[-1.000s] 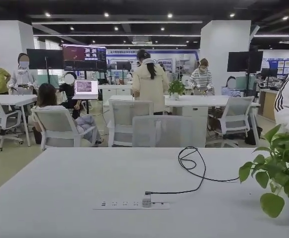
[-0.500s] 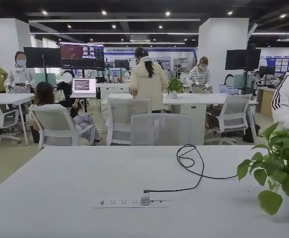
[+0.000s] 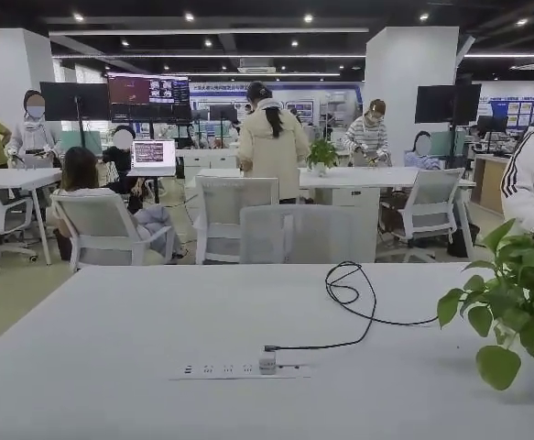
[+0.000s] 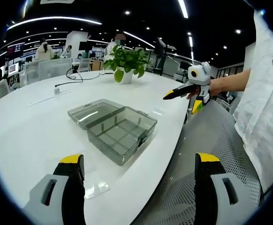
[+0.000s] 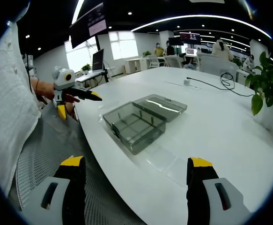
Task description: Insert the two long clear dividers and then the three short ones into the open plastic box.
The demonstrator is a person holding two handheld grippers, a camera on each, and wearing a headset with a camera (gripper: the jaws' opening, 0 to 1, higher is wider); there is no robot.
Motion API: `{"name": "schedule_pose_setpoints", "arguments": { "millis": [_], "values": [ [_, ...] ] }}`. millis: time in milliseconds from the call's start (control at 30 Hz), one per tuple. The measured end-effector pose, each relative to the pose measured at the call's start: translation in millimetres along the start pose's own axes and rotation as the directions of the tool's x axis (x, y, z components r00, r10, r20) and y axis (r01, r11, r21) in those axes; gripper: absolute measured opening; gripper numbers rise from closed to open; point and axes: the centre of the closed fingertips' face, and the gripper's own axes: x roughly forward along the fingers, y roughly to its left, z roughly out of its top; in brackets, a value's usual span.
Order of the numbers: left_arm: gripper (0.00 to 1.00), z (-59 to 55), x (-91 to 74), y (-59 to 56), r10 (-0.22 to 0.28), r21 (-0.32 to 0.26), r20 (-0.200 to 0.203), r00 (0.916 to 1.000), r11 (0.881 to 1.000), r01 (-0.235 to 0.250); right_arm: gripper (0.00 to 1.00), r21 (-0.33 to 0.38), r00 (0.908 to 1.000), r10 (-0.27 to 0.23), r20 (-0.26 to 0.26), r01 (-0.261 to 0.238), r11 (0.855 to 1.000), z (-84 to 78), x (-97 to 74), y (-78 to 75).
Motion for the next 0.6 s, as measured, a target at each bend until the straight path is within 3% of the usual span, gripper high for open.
{"name": "schedule_pose_setpoints", "arguments": {
  "millis": [600],
  "values": [
    [1.00, 1.2, -1.6, 0.7, -0.002, 0.000, -0.002, 1.0000, 1.000, 0.002, 0.89, 0.009, 1.0000, -0.005, 0.004, 0.005, 1.000, -0.6, 1.2, -0.6]
  ]
}}
